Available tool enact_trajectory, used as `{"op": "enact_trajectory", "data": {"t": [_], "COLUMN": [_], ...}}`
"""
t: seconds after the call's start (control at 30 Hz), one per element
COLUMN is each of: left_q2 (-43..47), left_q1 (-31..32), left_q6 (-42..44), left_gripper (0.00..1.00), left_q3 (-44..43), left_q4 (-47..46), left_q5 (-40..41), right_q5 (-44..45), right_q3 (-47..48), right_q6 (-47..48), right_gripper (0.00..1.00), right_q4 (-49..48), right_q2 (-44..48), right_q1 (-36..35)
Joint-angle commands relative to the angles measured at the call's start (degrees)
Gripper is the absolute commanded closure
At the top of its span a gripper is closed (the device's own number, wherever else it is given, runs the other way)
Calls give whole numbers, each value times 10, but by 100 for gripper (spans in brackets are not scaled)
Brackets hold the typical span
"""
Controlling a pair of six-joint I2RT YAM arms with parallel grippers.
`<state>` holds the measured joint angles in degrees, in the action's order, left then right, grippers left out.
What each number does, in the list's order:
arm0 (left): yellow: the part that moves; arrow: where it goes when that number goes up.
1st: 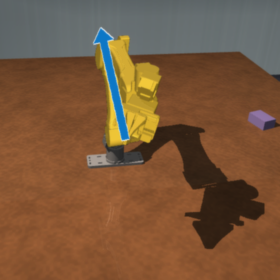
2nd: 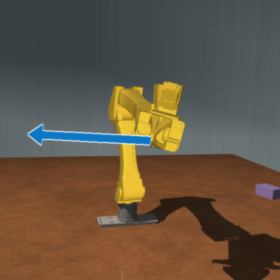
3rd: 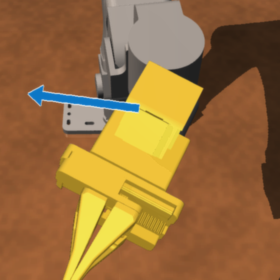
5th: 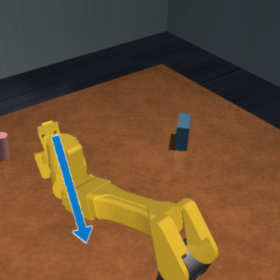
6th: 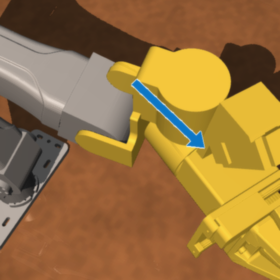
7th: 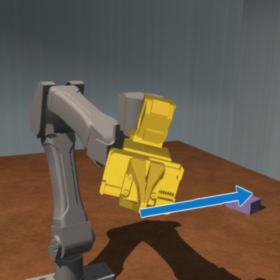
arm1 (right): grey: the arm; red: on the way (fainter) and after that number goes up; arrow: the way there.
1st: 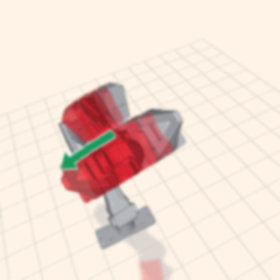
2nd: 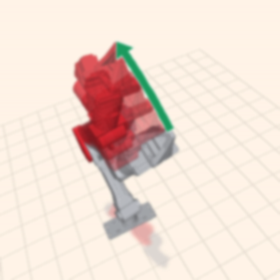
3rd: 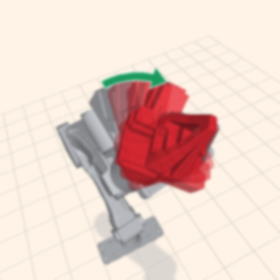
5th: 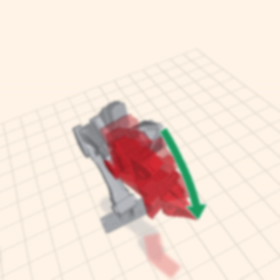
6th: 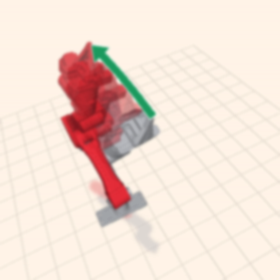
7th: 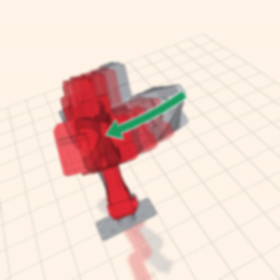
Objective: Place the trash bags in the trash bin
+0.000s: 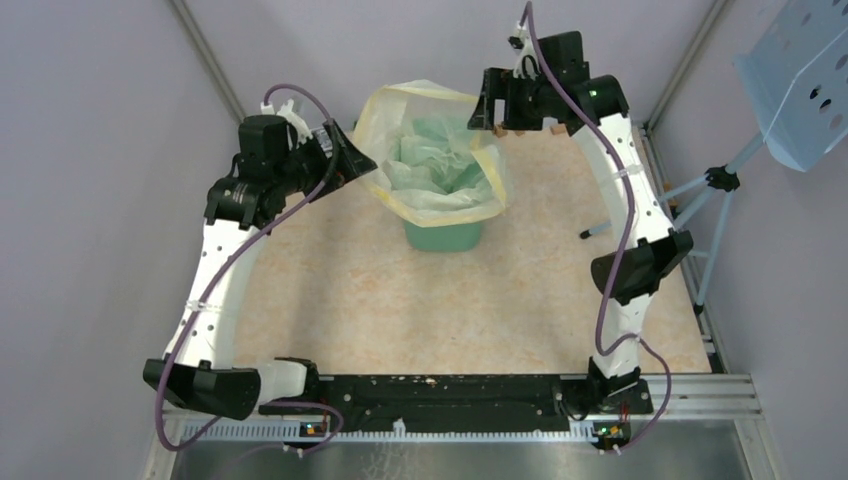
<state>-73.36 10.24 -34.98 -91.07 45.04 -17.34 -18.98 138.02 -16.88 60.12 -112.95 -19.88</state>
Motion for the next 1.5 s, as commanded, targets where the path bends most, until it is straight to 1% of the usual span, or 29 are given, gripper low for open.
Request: {"op": "enact_trajectory", "data": {"t": [0.0,0.07,0.13,0.17,0.23,0.3,0.4,0.5,0.6,0.73,0.77,0.93,1.17,1.37,1.47], "left_q2": [46,58,65,66,67,67,70,75,78,81,81,85,85,92,97], "left_q1": [0,0,0,0,0,0,0,1,0,0,0,0,0,0,0], "left_q6": [-30,-48,-70,-78,-81,-77,-71,-67,-62,-53,-52,-49,-49,-46,-41], "left_gripper": [1,1,5,8,15,27,47,65,79,98,100,100,100,100,100], "left_q3": [63,99,126,133,140,139,137,138,135,124,120,111,104,108,104], "left_q4": [-25,-60,-96,-107,-125,-129,-130,-127,-115,-101,-97,-80,-77,-82,-82], "left_q5": [-39,-64,-83,-87,-93,-94,-93,-95,-94,-92,-92,-101,-123,-138,-133], "right_q5": [86,117,137,137,124,109,81,71,71,70,70,58,71,66,54], "right_q3": [16,8,5,7,10,8,-4,-21,-44,-71,-73,-66,-77,-29,-25], "right_q6": [32,48,54,51,46,40,32,31,24,12,10,-7,-31,-33,-37], "right_gripper": [15,15,17,21,31,35,38,42,44,45,45,47,47,47,48], "right_q4": [23,17,10,8,0,-11,-26,-38,-55,-86,-89,-90,-115,-100,-106], "right_q2": [71,93,110,117,127,132,129,113,100,83,76,36,3,-49,-58], "right_q1": [-29,-52,-74,-82,-102,-124,-162,-202,-225,-231,-231,-232,-232,-231,-232]}}
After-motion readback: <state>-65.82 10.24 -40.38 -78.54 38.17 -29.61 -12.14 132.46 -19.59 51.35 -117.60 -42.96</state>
